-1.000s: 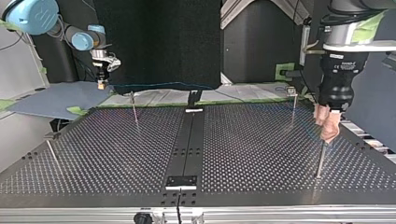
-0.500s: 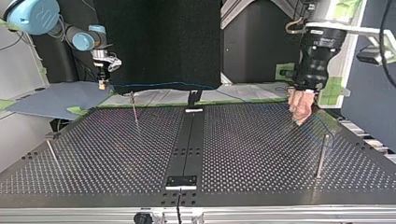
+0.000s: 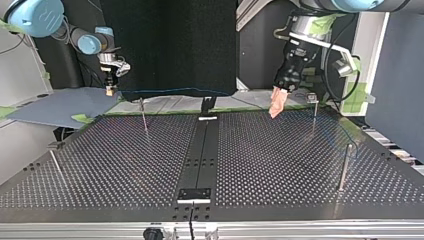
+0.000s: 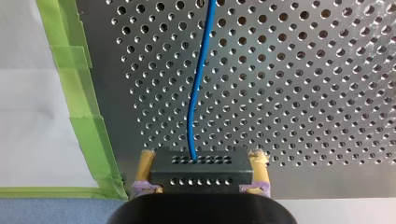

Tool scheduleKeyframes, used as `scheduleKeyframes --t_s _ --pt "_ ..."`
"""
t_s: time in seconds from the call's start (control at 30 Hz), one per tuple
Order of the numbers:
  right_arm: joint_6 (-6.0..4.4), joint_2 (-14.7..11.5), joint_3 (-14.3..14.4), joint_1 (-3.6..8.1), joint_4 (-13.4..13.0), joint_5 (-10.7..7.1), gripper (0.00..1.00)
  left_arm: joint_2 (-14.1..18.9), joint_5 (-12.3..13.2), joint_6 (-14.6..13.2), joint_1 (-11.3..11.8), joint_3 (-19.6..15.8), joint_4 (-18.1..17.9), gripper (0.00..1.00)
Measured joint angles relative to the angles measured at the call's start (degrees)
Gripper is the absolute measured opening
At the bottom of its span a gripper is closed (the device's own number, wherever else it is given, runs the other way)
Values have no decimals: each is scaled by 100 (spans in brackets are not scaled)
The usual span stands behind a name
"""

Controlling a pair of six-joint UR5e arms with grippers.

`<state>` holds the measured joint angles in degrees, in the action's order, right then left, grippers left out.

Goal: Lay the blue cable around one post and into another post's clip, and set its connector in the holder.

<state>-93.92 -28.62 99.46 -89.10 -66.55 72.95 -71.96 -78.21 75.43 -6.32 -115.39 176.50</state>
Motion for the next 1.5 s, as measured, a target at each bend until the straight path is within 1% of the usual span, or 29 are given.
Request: scheduleKeyframes --t_s 0.5,0.73,1.1,1.17,1.23,1.3,1.5 --pt "2 -1 -1 -10 23 -8 0 -743 -741 731 -743 -370 -745 100" --pt "1 0 -1 -22 27 -8 0 -1055 -1053 1042 -1055 -463 -1055 100" --pt "-5 0 0 -25 20 -8 0 -1597 -1594 1584 -1597 -959 -1596 100" --pt "-5 0 0 -25 22 -8 0 -1690 -1687 1668 -1690 -986 -1693 100" --pt "-5 0 0 -24 24 -9 0 -1792 -1789 1704 -1792 -959 -1792 100" --pt "-5 0 0 -24 26 -8 0 -1883 -1880 1680 -1883 -899 -1885 100" --pt "-6 0 0 -24 27 -8 0 -2139 -2136 1464 -2138 -662 -2138 100"
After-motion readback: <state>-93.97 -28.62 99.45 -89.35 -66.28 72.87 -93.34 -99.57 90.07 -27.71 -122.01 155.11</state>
